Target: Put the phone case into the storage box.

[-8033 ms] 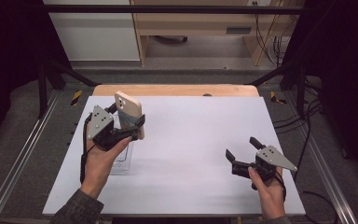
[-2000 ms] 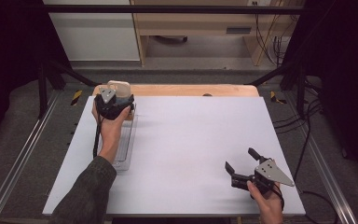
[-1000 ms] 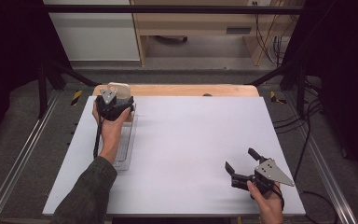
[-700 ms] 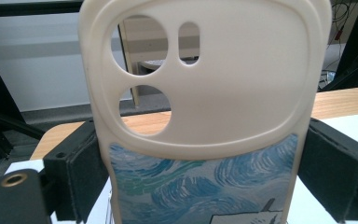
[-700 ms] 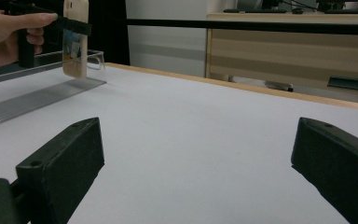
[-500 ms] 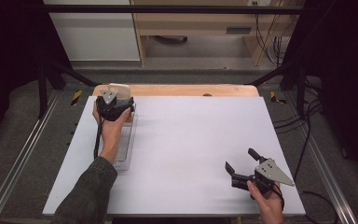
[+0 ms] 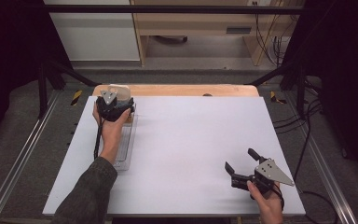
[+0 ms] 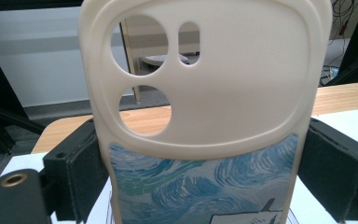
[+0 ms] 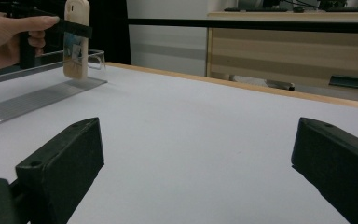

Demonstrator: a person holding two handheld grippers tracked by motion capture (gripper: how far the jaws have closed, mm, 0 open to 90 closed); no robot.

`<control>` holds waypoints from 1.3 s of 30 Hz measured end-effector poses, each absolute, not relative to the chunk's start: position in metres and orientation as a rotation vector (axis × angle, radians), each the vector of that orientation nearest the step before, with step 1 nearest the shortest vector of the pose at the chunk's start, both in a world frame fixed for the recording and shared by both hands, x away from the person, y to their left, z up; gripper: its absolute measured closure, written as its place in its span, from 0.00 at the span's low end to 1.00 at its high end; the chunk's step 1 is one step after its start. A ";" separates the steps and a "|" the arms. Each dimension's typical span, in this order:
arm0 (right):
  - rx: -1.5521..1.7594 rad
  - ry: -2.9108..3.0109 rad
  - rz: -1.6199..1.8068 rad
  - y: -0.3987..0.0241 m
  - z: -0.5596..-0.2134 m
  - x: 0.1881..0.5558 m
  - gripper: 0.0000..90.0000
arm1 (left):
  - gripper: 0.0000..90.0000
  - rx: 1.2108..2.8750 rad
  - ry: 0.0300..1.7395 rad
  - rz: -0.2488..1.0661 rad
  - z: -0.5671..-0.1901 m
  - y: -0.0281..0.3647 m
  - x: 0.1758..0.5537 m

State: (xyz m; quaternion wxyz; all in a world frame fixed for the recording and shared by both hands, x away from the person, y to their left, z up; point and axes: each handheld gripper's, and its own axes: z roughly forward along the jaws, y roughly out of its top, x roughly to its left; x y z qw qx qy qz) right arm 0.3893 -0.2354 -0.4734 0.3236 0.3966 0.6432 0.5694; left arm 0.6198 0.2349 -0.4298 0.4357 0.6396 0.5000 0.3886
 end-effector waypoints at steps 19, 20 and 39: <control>1.040 1.690 1.495 -0.235 -0.473 0.389 0.03 | 0.11 1.606 1.254 0.963 -0.433 0.233 0.621; 1.040 1.690 1.495 -0.235 -0.473 0.389 0.03 | 0.11 1.607 1.257 0.961 -0.433 0.233 0.621; 1.042 1.693 1.495 -0.235 -0.474 0.390 0.03 | 0.11 1.622 1.270 0.932 -0.437 0.232 0.623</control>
